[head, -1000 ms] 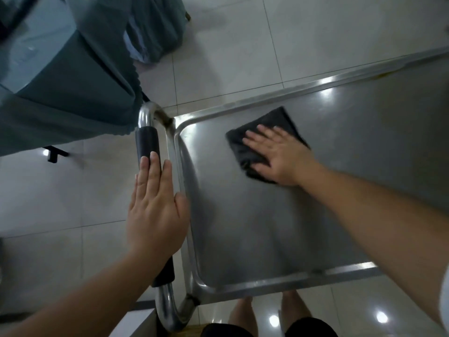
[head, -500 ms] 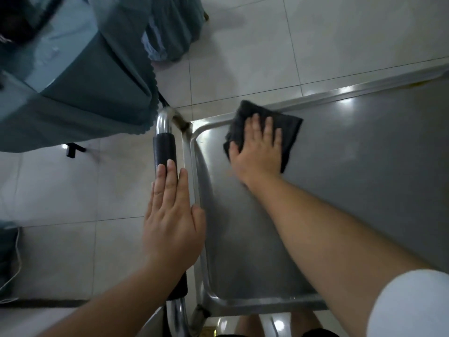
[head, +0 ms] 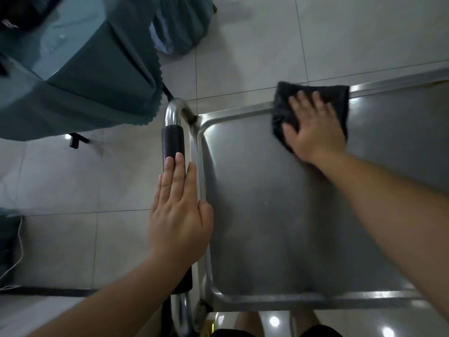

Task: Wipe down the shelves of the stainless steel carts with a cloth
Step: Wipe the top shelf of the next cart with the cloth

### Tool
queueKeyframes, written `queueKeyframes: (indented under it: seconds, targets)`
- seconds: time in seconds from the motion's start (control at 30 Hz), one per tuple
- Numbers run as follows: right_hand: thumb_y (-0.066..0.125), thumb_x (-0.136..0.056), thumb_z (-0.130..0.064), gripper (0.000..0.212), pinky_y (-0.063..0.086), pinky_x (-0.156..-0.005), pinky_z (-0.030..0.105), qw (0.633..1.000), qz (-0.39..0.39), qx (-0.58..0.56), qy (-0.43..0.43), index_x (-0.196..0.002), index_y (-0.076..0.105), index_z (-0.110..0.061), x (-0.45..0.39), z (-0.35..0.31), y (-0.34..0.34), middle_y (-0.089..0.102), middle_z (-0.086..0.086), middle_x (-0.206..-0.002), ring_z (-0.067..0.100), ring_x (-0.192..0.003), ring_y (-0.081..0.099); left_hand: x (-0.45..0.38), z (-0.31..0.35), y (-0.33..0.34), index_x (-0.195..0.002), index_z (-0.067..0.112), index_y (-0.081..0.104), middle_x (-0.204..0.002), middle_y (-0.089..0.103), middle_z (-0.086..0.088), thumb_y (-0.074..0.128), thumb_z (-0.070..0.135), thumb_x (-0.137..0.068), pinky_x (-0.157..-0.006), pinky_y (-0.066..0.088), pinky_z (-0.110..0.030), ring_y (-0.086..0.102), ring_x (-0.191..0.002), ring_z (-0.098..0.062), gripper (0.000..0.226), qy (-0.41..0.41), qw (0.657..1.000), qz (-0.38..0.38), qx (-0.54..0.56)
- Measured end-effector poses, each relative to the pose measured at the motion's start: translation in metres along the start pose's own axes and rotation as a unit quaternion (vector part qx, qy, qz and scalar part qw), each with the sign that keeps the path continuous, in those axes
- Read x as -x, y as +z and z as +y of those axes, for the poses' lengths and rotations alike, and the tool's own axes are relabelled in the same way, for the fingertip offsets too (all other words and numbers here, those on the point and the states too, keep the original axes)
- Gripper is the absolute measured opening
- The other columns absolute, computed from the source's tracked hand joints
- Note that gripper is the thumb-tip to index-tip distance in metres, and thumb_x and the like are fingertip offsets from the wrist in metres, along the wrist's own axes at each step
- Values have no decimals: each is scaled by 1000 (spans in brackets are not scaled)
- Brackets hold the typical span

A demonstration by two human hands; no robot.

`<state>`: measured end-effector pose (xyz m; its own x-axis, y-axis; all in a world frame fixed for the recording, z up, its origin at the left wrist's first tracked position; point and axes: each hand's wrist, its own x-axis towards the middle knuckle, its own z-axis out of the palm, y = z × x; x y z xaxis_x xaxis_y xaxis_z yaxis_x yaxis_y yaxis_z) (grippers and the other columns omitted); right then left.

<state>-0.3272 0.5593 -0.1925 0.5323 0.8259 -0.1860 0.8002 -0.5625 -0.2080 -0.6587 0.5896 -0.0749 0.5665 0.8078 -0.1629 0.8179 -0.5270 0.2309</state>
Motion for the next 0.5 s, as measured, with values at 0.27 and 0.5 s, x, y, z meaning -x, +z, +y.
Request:
queueKeyframes:
  seconds: [0.27,0.5]
  targets:
    - [10,-92,-62,84,1,-128,54,963,38,-53,261,-167,13,-23,-27,43,-20,5,-4,-175,30,-160,-2,0,2,0,-168,13,18,-177,-5,1,28,35,-102,-124,-19,-22,-17,-160,-6,70,0,1000,18,10]
    - [17,-100,-62,76,-5,-128,51,998,-31,-35,-41,-166,14,-27,-16,-137,22,8,-5,-174,26,-161,-3,1,4,0,-168,13,18,-176,-1,1,33,29,-102,-127,-14,-23,-15,-160,-5,70,-9,999,32,28]
